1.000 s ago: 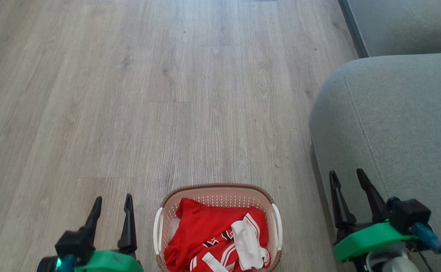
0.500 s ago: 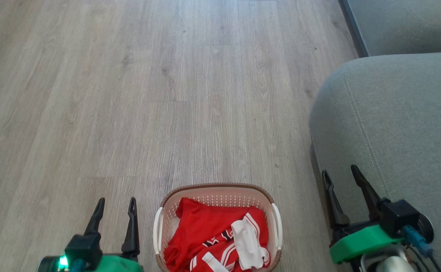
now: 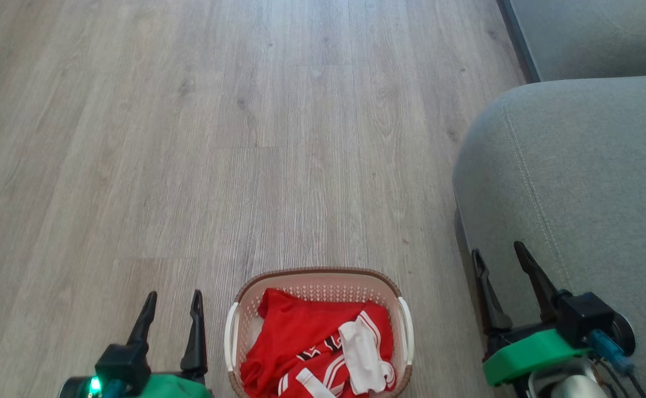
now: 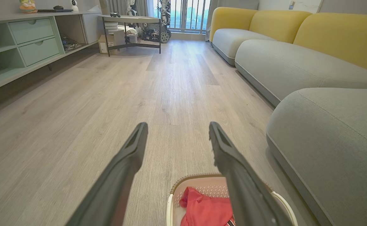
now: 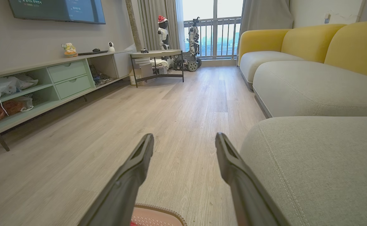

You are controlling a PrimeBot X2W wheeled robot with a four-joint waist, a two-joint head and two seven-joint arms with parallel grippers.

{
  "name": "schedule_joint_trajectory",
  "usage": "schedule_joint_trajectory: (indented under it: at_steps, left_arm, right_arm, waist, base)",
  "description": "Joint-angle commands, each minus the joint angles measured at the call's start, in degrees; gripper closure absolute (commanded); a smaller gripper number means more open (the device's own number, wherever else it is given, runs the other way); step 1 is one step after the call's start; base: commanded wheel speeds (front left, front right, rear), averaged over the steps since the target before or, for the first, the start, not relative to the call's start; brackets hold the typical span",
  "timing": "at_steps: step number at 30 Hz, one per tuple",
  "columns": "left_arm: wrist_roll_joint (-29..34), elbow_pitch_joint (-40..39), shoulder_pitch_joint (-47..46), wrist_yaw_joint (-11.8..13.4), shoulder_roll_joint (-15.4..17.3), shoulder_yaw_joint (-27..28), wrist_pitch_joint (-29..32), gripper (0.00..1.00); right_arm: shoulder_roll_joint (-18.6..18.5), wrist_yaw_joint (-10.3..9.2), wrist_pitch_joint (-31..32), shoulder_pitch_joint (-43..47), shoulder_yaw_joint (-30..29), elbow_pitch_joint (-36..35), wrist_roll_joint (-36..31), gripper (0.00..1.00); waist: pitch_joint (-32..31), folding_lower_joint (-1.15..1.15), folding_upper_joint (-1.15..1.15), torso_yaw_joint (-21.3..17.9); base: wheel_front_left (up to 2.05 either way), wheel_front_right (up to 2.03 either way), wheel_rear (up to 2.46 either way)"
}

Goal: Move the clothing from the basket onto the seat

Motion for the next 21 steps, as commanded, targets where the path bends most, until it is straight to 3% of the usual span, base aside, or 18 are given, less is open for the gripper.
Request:
schedule_joint_trajectory:
  at_steps: [1,21]
  left_arm:
    - [-0.45,-1.58,-2.37,0.32,0.33,1.79,-0.79,0.00]
    - [-1.58,-1.39,-3.17,-0.12,0.33,1.20,-0.79,0.00]
  right_arm:
    - [-0.78,-0.01,-0.55,-1.08,1.31,-1.80,-0.53,0.00]
    - [-0.78,-0.01,-0.55,-1.42,0.68,-2.34,-0.49,0.00]
  waist:
    - [0.00,0.00,0.00,0.00]
    - [1.43,0.00,0.00,0.16]
  base:
    - [0.00,0.00,0.00]
    - [0.00,0.00,0.00]
